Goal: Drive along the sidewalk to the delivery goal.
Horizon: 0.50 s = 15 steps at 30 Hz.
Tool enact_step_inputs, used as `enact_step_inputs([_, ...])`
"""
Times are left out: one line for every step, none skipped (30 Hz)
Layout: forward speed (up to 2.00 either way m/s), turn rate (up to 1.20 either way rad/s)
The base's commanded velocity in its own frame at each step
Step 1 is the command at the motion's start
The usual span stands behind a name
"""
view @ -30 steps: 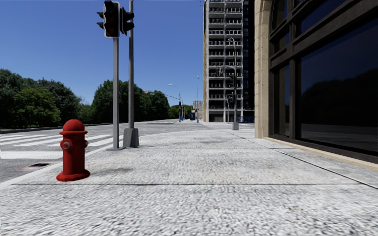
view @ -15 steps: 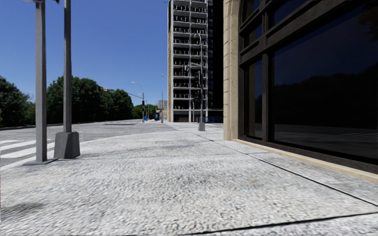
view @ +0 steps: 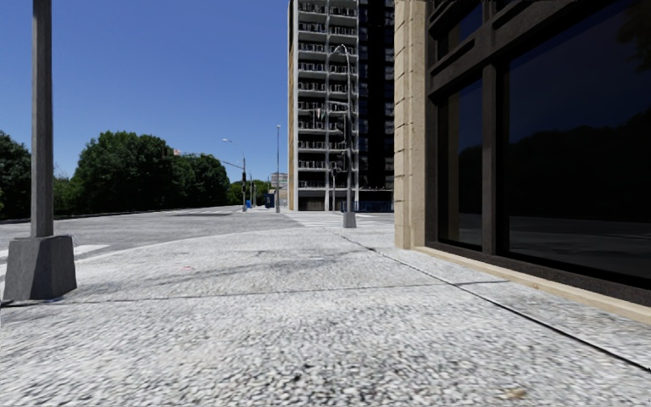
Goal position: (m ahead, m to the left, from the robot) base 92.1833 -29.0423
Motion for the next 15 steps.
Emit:
enact_step_inputs([2.0, 0.0])
enact_step_inputs([2.0, 0.0])
enact_step_inputs([2.0, 0.0])
enact_step_inputs([2.0, 0.0])
enact_step_inputs([2.0, 0.0])
enact_step_inputs([2.0, 0.0])
enact_step_inputs([2.0, 0.0])
enact_step_inputs([2.0, 0.0])
enact_step_inputs([2.0, 0.0])
enact_step_inputs([2.0, 0.0])
enact_step_inputs([2.0, 0.0])
enact_step_inputs([2.0, 0.0])
enact_step_inputs([2.0, 0.0])
enact_step_inputs([2.0, 0.0])
enact_step_inputs([2.0, 0.0])
